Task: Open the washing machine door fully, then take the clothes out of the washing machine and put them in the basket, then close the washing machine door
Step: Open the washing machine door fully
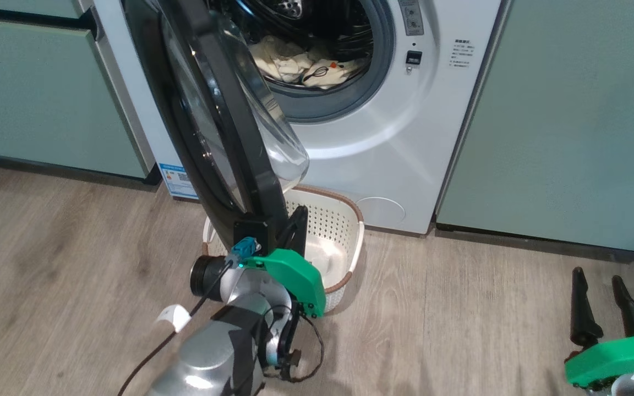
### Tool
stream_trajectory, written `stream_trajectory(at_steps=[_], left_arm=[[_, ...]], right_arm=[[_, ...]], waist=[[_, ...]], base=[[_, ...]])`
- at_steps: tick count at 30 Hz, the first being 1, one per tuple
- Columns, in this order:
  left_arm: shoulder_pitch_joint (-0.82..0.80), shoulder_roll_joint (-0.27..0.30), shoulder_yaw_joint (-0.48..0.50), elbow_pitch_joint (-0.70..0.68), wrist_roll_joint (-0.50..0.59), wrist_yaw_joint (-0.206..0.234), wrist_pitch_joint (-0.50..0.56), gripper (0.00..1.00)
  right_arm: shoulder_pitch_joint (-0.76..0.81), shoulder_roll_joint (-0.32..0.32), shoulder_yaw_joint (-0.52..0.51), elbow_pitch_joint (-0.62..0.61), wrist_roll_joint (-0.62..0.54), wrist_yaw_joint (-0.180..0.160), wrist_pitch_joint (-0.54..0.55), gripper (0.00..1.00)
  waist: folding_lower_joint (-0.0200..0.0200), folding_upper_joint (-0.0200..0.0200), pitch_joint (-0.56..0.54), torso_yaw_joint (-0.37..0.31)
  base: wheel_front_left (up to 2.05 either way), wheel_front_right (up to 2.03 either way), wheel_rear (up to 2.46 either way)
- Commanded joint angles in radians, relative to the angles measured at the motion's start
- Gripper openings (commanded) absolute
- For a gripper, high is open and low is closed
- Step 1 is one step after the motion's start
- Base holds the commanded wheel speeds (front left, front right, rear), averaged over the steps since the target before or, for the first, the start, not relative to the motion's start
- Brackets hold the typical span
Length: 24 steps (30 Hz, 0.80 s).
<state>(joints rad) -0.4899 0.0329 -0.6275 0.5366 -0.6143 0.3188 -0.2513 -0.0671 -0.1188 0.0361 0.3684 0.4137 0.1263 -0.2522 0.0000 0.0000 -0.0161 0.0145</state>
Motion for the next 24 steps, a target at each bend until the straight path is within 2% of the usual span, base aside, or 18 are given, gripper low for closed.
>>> stream_trajectory(at_steps=[1, 17, 24], left_arm=[[-0.026, 0.017, 0.044, -0.018, 0.01, -0.001, -0.01, 0.0], [0.012, 0.052, 0.048, -0.108, 0.037, -0.034, -0.01, 0.0], [0.023, 0.077, 0.051, -0.146, 0.034, -0.031, -0.001, 0.0]], right_arm=[[-0.039, -0.013, 0.022, -0.026, 0.002, 0.004, -0.01, 1.0], [-0.036, -0.009, 0.025, -0.022, 0.005, 0.004, -0.01, 1.0], [-0.034, -0.009, 0.025, -0.021, 0.005, 0.004, -0.01, 1.0]], waist=[[0.0, 0.0, -0.001, 0.002], [0.0, 0.0, -0.006, 0.05], [0.0, 0.0, -0.009, 0.06]], base=[[0.0, 0.0, 0.0], [0.0, 0.0, 0.0], [0.0, 0.0, 0.0]])
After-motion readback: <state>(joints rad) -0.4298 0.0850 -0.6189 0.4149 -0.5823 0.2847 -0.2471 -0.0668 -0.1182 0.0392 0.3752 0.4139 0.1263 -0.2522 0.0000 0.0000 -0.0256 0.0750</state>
